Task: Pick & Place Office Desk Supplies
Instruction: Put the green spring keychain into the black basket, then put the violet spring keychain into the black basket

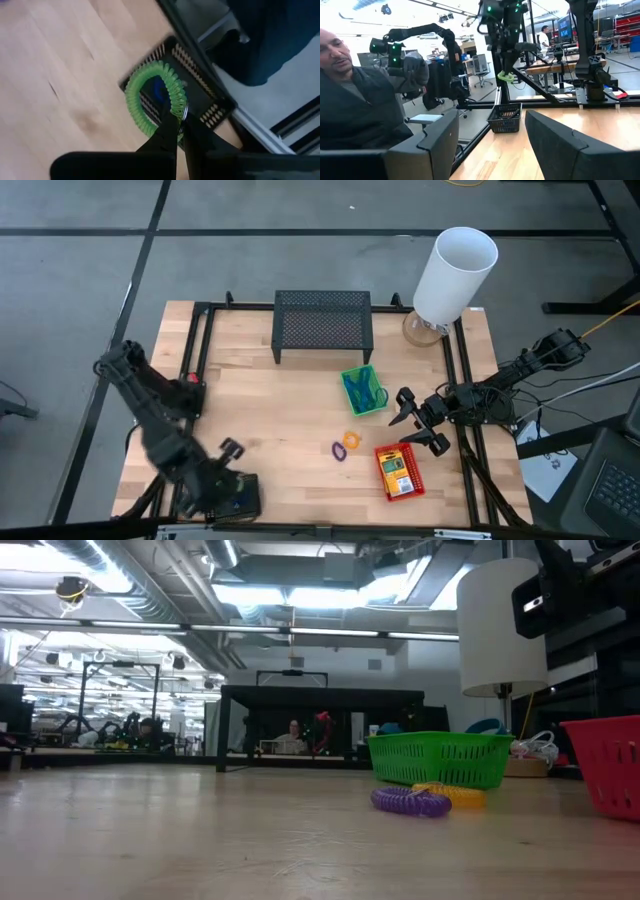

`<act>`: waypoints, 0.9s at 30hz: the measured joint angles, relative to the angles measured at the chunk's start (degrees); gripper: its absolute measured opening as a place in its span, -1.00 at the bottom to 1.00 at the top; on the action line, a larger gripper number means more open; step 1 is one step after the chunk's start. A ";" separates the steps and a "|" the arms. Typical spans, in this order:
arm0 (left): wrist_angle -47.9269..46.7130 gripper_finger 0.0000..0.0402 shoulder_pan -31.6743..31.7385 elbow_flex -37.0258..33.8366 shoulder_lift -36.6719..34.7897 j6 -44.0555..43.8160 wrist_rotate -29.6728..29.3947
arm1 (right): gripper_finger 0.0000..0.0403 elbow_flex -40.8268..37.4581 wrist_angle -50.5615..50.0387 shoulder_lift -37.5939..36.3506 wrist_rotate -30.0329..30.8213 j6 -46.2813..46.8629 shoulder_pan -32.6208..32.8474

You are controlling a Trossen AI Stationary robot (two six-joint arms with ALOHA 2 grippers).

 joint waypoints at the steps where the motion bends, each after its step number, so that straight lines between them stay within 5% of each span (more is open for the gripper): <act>1: 0.38 -0.98 -1.50 -1.55 -0.15 -2.35 -1.20 | 0.14 0.00 0.00 0.00 0.08 0.01 0.02; 9: 22.53 -0.98 -7.96 -17.33 0.05 -9.35 -0.58 | 0.13 0.00 0.00 0.00 0.10 -0.01 0.01; 18: 23.42 -0.79 -7.80 -25.54 0.07 -17.30 -2.27 | 0.13 0.00 0.00 0.01 0.10 -0.01 0.01; 27: 26.39 -0.36 -7.75 -24.57 0.07 -17.44 -3.34 | 0.13 0.00 0.00 0.00 0.10 -0.01 0.02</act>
